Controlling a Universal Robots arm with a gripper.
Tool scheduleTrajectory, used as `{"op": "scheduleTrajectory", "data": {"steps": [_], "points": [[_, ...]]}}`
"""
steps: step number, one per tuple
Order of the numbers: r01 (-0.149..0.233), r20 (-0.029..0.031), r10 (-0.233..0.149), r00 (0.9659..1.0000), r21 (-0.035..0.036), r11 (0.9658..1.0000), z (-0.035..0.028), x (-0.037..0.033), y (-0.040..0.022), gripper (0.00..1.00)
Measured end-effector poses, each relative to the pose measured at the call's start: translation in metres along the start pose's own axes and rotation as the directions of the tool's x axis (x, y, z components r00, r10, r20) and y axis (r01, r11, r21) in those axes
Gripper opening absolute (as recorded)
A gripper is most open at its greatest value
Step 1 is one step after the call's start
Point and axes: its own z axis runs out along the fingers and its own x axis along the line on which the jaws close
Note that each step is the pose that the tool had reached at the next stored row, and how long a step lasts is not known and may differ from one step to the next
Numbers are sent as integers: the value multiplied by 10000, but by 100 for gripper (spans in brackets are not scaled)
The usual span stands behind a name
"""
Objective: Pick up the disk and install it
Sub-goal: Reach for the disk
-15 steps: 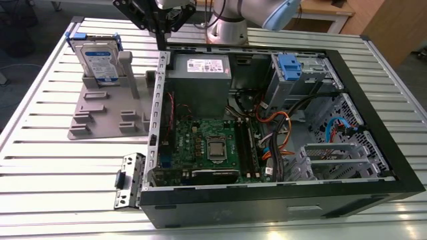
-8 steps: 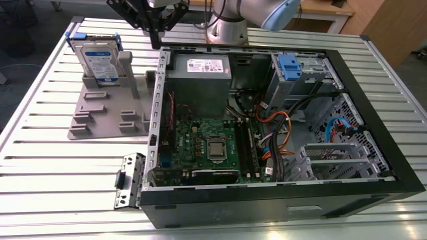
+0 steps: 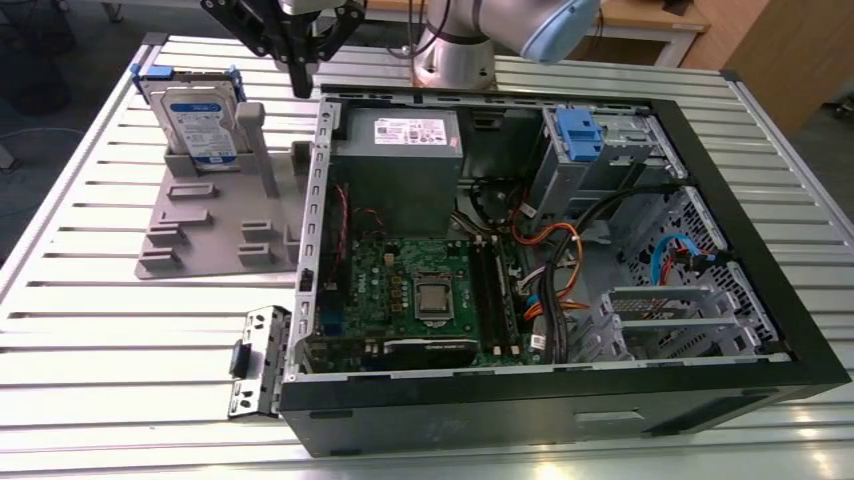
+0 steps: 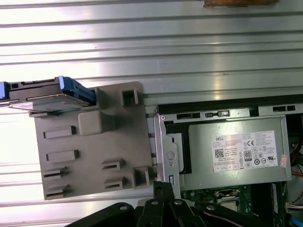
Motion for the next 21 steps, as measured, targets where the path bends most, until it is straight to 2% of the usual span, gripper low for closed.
{"op": "scheduleTrajectory", "data": {"steps": [21], "points": [[0,0,0,10000,0,10000,23,194,-5,10]]}}
